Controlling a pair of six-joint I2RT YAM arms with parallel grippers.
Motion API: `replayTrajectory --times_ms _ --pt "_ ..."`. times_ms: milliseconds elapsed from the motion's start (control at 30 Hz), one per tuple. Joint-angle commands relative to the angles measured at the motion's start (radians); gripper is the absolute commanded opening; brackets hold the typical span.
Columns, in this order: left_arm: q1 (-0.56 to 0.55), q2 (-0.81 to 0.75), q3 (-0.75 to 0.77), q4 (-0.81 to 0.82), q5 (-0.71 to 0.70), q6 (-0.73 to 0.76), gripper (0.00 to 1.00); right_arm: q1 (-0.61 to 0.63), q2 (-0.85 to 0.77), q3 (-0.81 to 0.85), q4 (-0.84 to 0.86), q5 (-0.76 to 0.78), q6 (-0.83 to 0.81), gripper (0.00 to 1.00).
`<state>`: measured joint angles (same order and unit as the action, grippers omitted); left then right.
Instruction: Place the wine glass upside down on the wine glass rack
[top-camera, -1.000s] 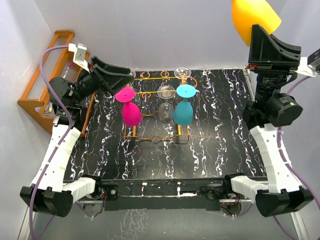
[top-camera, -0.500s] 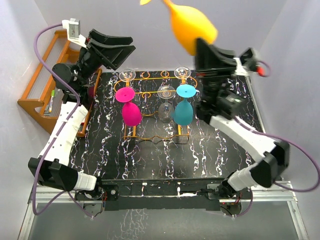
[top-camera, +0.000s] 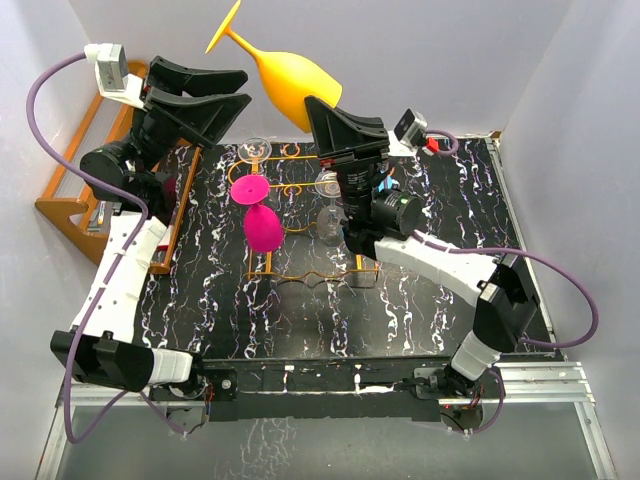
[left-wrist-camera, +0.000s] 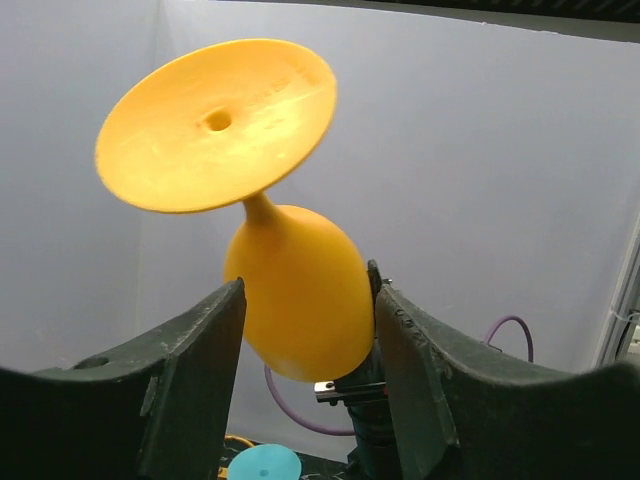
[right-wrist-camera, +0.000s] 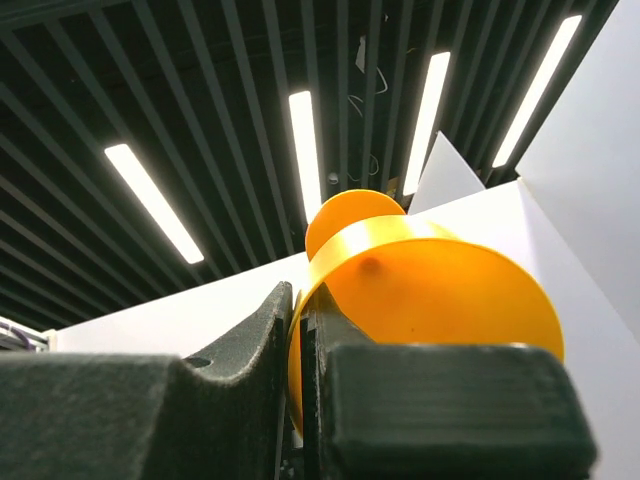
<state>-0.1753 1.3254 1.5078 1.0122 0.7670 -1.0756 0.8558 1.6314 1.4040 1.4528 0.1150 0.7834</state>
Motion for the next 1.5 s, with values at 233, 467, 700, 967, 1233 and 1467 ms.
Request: replayTrajectory --times_ms 233,467,700,967,1233,1467 --pt "0.030 -0.009 -0.015 0.080 -0.025 -0.016 0.39 0.049 0.010 -0.001 0.365 0.021 0.014 0.08" --pt "0.049 -0.002 -0.013 0.110 -0.065 -0.082 0.33 0.074 0.030 -0.004 0.366 0.010 0.017 0.08" --pt "0.059 0.004 -0.002 0.138 -0.077 -0.110 0.30 0.097 0.078 0.035 0.366 -0.003 0.024 0.08" --pt "0.059 0.000 0.003 0.152 -0.062 -0.089 0.21 0.127 0.164 0.088 0.365 -0.016 0.045 0.08" --pt "0.061 0.004 0.012 0.147 -0.057 -0.062 0.00 0.144 0.190 0.085 0.366 0.008 0.087 0.08" --pt "0.067 0.005 0.020 0.134 -0.028 -0.046 0.00 0.144 0.218 0.095 0.366 -0.010 0.160 0.08"
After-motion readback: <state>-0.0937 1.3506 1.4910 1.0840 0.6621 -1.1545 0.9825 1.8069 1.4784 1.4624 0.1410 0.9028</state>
